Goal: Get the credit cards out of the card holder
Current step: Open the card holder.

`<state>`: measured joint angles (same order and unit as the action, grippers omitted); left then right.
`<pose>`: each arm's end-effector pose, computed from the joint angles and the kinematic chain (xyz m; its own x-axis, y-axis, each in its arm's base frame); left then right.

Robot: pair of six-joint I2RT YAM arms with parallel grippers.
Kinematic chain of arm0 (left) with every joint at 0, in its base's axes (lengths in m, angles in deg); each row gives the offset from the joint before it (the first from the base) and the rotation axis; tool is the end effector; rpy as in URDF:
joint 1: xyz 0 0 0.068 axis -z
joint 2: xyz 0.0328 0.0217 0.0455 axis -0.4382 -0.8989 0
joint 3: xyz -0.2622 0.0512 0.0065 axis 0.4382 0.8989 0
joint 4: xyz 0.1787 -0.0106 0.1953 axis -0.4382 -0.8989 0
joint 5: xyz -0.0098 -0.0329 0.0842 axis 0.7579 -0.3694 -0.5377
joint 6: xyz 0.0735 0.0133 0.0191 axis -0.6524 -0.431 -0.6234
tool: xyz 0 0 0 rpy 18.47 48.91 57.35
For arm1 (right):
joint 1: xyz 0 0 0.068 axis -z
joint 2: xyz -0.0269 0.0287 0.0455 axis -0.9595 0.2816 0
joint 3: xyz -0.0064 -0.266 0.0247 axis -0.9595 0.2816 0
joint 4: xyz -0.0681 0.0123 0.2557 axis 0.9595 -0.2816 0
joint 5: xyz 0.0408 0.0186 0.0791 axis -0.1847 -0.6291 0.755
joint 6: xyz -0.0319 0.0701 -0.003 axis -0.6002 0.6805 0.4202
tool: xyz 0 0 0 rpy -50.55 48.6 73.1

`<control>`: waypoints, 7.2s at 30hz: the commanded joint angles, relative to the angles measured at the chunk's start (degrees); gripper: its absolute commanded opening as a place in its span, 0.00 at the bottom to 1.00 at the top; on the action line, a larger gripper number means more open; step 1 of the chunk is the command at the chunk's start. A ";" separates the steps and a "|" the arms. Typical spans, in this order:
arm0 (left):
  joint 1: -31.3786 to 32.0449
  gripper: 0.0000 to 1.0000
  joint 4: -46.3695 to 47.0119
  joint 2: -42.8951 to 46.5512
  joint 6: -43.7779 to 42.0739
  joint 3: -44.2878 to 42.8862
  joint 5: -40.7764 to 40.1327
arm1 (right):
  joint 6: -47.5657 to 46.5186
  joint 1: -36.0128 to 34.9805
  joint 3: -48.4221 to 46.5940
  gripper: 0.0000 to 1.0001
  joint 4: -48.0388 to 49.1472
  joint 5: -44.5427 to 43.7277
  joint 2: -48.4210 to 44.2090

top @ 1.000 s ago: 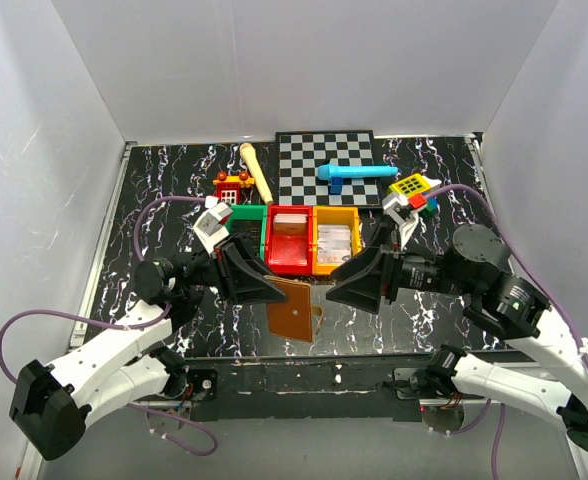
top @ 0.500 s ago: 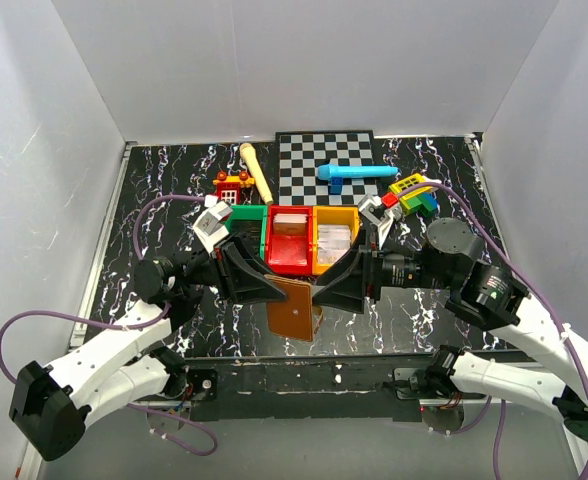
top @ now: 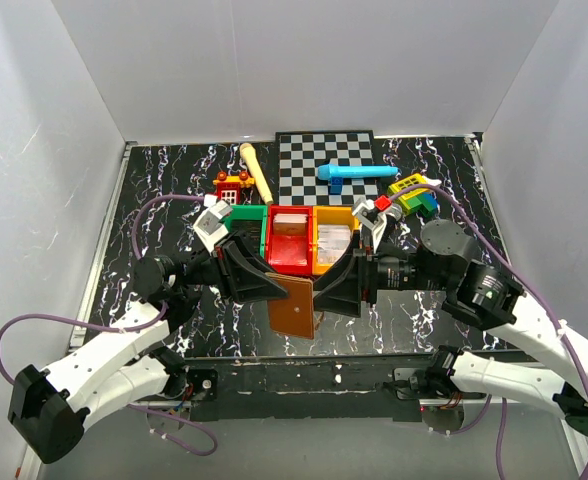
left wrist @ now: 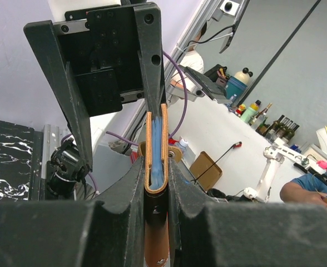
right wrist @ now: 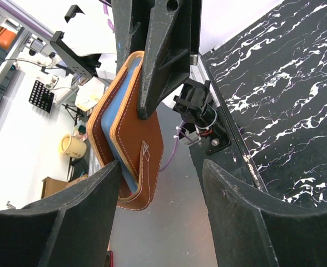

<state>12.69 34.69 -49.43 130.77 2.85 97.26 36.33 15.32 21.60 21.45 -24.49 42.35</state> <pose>0.1212 -0.1659 0.3742 -0.6105 -0.1972 -0.7671 0.7741 -0.3533 -0.5253 0.0841 0.1904 0.4203 -0.5926 0.0430 -0.8043 -0.7986 0.0985 0.5937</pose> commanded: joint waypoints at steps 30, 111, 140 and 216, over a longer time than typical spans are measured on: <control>-0.44 0.38 -9.98 2.70 -7.68 -1.43 -7.56 | 2.02 -4.17 0.89 0.01 5.38 -1.47 4.99; 12.82 0.55 -54.56 6.93 -23.59 -2.65 -36.21 | 0.44 -4.08 -9.92 0.01 -25.38 -31.36 11.05; 17.75 0.55 -59.13 4.12 -28.08 -6.34 -47.37 | 0.27 -4.34 -11.06 0.01 -27.40 -34.44 14.04; 23.02 0.49 -63.17 2.00 -29.14 -5.56 -69.53 | 1.50 -6.01 -16.60 0.01 -30.66 -34.88 17.73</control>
<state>35.68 -26.77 -49.39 101.15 -2.99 31.08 36.96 9.85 7.00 -12.06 -60.12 61.34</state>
